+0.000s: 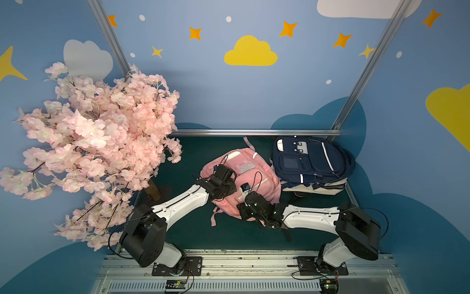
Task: Zip up the backpack
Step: Zip the zipper on the backpack.
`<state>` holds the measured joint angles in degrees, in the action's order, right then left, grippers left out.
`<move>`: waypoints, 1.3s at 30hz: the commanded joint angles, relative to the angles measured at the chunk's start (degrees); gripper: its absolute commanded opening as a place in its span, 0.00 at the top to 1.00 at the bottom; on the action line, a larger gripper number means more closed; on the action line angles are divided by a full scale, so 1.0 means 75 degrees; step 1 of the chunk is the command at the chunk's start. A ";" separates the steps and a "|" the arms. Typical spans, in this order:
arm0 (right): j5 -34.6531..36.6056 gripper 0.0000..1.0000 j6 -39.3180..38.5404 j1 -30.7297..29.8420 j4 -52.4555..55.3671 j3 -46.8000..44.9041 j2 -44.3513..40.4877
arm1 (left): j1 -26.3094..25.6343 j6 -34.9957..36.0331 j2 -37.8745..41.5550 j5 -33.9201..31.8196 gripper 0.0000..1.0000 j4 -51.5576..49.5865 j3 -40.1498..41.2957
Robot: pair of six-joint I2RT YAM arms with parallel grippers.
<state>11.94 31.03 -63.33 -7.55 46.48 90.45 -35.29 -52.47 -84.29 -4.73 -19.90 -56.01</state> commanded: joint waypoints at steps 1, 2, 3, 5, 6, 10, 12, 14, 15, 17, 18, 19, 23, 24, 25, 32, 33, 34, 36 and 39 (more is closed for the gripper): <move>0.1141 0.74 0.0007 0.0090 -0.0266 0.0060 0.0087 | -0.0156 -0.0065 0.0228 0.0320 0.97 0.0285 -0.0091; 0.1234 0.73 -0.0043 0.0090 -0.0365 0.0021 0.0080 | -0.0158 -0.0070 0.0235 0.0329 0.97 0.0296 -0.0091; 0.1307 0.72 -0.0096 0.0097 -0.0458 0.0002 0.0111 | -0.0173 -0.0082 0.0228 0.0332 0.97 0.0313 -0.0090; 0.1409 0.69 -0.0172 0.0092 -0.0502 0.0066 0.0211 | -0.0173 -0.0105 0.0218 0.0350 0.97 0.0321 -0.0091; 0.1450 0.68 -0.0196 0.0089 -0.0479 0.0126 0.0287 | -0.0182 -0.0106 0.0215 0.0356 0.97 0.0331 -0.0091; 0.1796 0.67 -0.0190 0.0078 -0.0476 0.0203 0.0454 | -0.0182 -0.0118 0.0251 0.0342 0.97 0.0327 -0.0067; 0.1980 0.69 -0.0167 0.0089 -0.0516 0.0178 0.0482 | -0.0182 -0.0129 0.0286 0.0326 0.97 0.0316 -0.0033; 0.2049 0.72 -0.0173 0.0092 -0.0593 0.0168 0.0467 | -0.0182 -0.0151 0.0302 0.0338 0.97 0.0321 -0.0009; 0.2031 0.74 -0.0187 0.0105 -0.0639 0.0166 0.0476 | -0.0184 -0.0153 0.0293 0.0340 0.97 0.0333 -0.0008; 0.2002 0.80 -0.0199 0.0101 -0.0692 0.0192 0.0473 | -0.0186 -0.0164 0.0275 0.0350 0.97 0.0353 0.0015; 0.1965 0.83 -0.0199 0.0101 -0.0693 0.0223 0.0458 | -0.0190 -0.0165 0.0257 0.0351 0.97 0.0348 0.0015; 0.1925 0.85 -0.0205 0.0095 -0.0692 0.0242 0.0449 | -0.0188 -0.0166 0.0252 0.0350 0.97 0.0345 0.0015; 0.1744 0.96 -0.0298 0.0073 -0.0668 0.0251 0.0363 | -0.0182 -0.0159 0.0241 0.0298 0.97 0.0331 0.0026; 0.1684 0.99 -0.0324 0.0060 -0.0619 0.0253 0.0330 | -0.0182 -0.0145 0.0232 0.0269 0.97 0.0324 0.0037; 0.1605 1.00 -0.0330 0.0042 -0.0575 0.0235 0.0296 | -0.0171 -0.0141 0.0216 0.0232 0.97 0.0328 0.0038; 0.0500 1.00 -0.0394 -0.0062 0.0333 0.0189 -0.0208 | 0.0217 0.0053 0.0176 0.0139 0.97 0.0322 0.0079; 0.0448 1.00 -0.0306 -0.0064 0.0583 0.0184 -0.0294 | 0.0299 0.0118 0.0164 0.0131 0.97 0.0328 0.0085; 0.0415 1.00 -0.0244 -0.0062 0.0752 0.0162 -0.0340 | 0.0378 0.0150 0.0148 0.0136 0.97 0.0336 0.0085; 0.0338 1.00 -0.0151 -0.0058 0.0993 0.0089 -0.0420 | 0.0563 0.0232 0.0130 0.0172 0.97 0.0337 0.0079; 0.0438 1.00 0.0072 -0.0061 0.1449 0.0080 -0.0548 | 0.0781 0.0324 0.0103 0.0232 0.97 0.0363 0.0067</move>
<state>14.87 29.45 -63.90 -4.25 46.81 88.20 -31.75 -52.31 -84.29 -1.23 -17.85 -55.57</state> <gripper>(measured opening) 0.057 0.067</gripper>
